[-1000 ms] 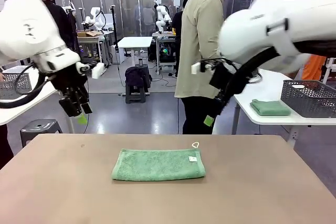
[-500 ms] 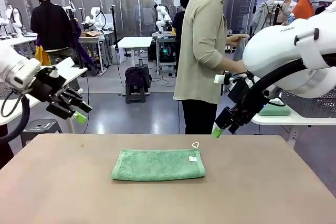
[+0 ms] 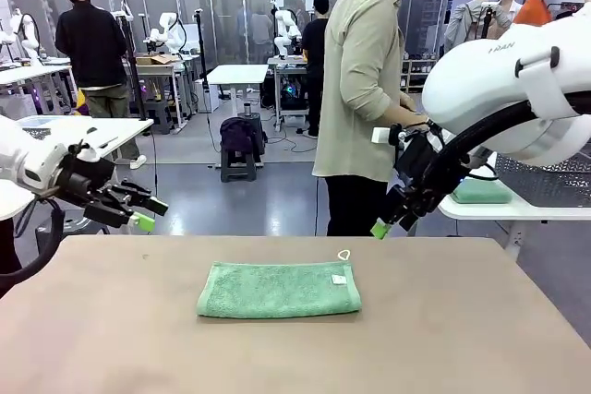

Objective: Fold the towels and place them in the basket.
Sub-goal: When a person lays out a Towel with hook on the table, fold it in half twice.

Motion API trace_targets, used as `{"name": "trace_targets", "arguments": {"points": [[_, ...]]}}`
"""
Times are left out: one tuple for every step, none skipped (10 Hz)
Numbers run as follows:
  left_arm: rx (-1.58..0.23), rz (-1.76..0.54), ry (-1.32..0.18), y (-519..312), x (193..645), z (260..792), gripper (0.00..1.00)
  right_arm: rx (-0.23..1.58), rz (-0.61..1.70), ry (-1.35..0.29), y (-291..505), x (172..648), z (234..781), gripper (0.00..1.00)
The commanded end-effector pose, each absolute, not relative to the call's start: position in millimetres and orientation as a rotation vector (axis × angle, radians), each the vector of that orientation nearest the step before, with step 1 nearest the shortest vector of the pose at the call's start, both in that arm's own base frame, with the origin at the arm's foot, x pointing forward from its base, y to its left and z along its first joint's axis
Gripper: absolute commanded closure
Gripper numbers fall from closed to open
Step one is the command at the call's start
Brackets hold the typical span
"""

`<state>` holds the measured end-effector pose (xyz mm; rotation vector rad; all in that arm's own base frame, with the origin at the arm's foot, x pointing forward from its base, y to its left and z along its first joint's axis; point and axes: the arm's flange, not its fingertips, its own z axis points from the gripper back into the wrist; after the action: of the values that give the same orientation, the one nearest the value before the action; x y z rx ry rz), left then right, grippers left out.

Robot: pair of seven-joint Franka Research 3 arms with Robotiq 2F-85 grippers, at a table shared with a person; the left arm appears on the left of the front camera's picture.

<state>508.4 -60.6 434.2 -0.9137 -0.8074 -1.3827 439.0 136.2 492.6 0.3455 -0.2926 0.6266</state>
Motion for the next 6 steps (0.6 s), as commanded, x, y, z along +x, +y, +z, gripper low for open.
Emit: {"name": "trace_targets", "arguments": {"points": [[-0.901, -1.377, -0.820, -54, 507, 439, 0.28, 0.324, 0.539, -0.287, 150, 442, 470, 0.13], [-0.901, -1.377, -0.820, -54, 507, 439, 0.28, 0.303, 0.444, -0.294, 158, 439, 456, 0.13], [-0.901, -1.377, -0.820, -54, 507, 439, 0.28, 0.279, 0.371, -0.305, 166, 437, 441, 0.13], [-0.901, -1.377, -0.820, -54, 507, 439, 0.28, 0.248, 0.309, -0.325, 171, 438, 426, 0.13], [-0.901, -1.377, -0.820, -54, 507, 439, 0.28, 0.227, 0.258, -0.325, 178, 440, 410, 0.13], [-0.901, -1.377, -0.820, -54, 507, 439, 0.28, 0.238, 0.218, -0.301, 184, 449, 392, 0.13]]}}
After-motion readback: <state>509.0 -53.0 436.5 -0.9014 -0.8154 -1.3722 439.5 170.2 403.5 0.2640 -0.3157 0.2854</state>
